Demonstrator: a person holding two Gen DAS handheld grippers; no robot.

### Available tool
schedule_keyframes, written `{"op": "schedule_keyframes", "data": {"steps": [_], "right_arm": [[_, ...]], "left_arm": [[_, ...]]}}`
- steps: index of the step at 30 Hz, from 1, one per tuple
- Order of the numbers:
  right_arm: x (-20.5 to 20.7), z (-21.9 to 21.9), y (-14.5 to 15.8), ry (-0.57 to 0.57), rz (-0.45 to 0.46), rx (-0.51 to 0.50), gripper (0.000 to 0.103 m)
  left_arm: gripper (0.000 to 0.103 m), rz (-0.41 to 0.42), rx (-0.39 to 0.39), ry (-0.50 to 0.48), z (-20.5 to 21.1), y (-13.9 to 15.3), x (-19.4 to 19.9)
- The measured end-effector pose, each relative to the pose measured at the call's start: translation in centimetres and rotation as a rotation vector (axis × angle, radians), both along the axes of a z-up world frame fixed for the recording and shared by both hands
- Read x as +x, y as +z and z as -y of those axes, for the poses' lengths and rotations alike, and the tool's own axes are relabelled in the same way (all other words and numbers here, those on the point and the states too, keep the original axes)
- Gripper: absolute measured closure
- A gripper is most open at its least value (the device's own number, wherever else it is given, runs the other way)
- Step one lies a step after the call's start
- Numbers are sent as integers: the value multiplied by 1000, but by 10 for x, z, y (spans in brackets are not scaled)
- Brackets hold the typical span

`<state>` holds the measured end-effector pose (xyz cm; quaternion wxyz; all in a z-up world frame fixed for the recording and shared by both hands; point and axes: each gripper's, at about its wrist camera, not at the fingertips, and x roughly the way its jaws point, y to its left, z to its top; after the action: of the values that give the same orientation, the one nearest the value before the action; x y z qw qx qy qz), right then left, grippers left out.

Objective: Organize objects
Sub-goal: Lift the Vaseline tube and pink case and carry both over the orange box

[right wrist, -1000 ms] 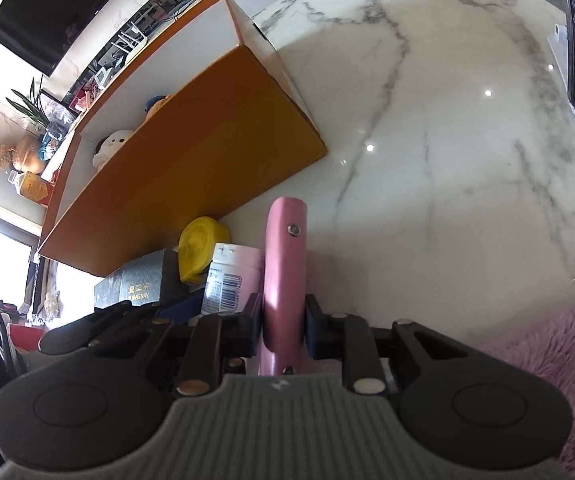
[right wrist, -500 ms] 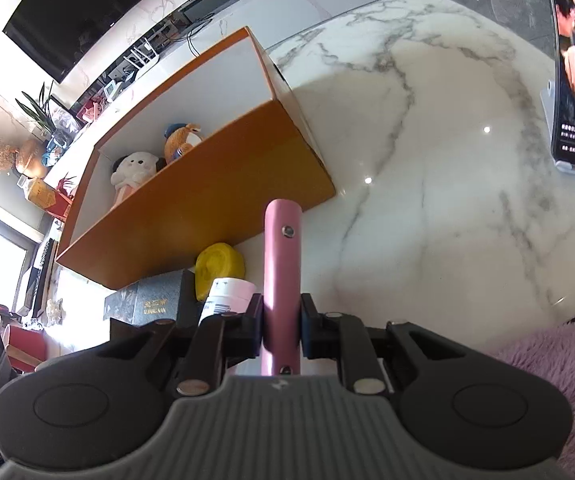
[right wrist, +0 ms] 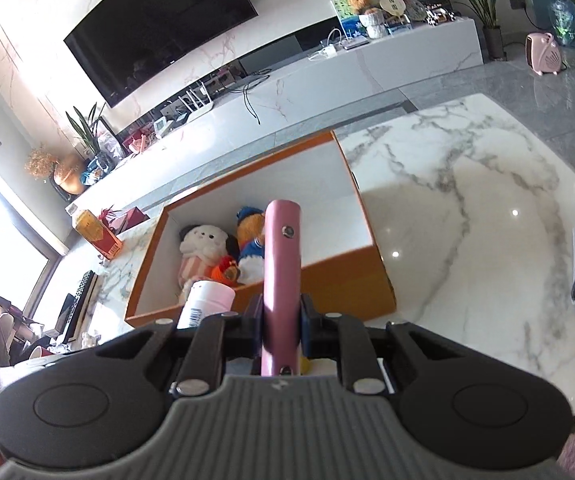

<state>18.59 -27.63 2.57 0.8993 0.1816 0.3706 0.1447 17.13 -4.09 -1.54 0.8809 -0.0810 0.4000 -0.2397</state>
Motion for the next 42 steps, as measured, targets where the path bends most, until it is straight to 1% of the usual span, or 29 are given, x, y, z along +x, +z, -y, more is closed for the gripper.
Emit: {"op": "schedule_keyframes", "data": {"steps": [5, 10, 15, 21, 23, 25, 28, 30, 35, 40, 42], "right_arm": [[35, -15, 18, 29, 40, -26, 84], [74, -36, 23, 40, 53, -69, 84], [112, -56, 7, 60, 24, -130, 84], [154, -73, -29, 80, -59, -203, 84], [164, -77, -37, 83, -75, -224, 84], [172, -84, -44, 88, -78, -257, 84], [184, -98, -52, 86, -65, -343, 84], [193, -102, -57, 80, -72, -372, 84], [214, -105, -71, 81, -119, -387, 84], [233, -99, -84, 62, -205, -316, 84], [240, -94, -89, 62, -248, -261, 84]], "left_arm": [[51, 15, -15, 12, -11, 17, 34], [51, -24, -12, 37, -20, 13, 71], [51, -68, 1, 53, -25, -6, 97], [51, -113, 4, 68, -28, -26, 123], [51, -122, 6, 70, -29, -31, 129], [51, -137, 3, 77, -30, -37, 135], [51, -157, 2, 91, -33, -43, 142], [51, -167, -3, 97, -36, -46, 147], [51, -181, -23, 123, -46, -50, 153], [51, -204, -47, 142, -53, -54, 159], [51, -205, -45, 147, -55, -55, 159]]}}
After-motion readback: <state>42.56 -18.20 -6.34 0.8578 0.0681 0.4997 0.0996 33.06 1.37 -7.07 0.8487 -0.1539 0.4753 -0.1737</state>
